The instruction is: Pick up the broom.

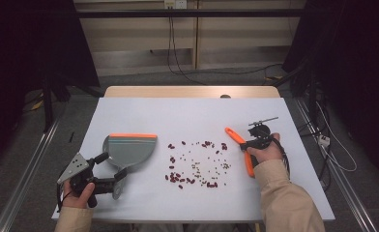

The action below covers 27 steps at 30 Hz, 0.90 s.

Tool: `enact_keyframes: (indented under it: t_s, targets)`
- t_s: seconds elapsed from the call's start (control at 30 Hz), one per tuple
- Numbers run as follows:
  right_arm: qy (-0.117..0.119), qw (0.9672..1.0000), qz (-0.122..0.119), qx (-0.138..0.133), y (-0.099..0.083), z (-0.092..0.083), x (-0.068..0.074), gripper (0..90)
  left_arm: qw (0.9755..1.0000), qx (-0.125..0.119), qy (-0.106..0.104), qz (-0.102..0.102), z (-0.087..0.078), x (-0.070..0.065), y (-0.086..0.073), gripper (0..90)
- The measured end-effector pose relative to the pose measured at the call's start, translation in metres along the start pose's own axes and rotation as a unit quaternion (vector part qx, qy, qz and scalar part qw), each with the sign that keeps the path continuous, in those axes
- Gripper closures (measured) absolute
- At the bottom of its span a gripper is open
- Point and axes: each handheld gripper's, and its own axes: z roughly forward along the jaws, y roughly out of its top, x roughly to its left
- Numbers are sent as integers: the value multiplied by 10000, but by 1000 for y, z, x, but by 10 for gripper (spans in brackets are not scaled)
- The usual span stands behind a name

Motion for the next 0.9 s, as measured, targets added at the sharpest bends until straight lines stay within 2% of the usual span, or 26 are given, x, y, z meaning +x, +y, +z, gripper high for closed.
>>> enact_keyframes:
  t_s: [0.17,0.33,0.73,0.9]
  targets:
    - [-27,9995,-88,316,9,2,1,689,10000,35,-19,10,3,-1,0,29]
    - [-30,9987,-7,511,14,2,1,697,10000,48,-21,11,6,-2,1,29]
    - [-111,9986,-204,482,14,-1,4,702,9999,-37,125,-30,-4,1,1,29]
    - [-59,9992,-238,317,12,-4,2,703,9998,-46,161,-57,-5,1,1,29]
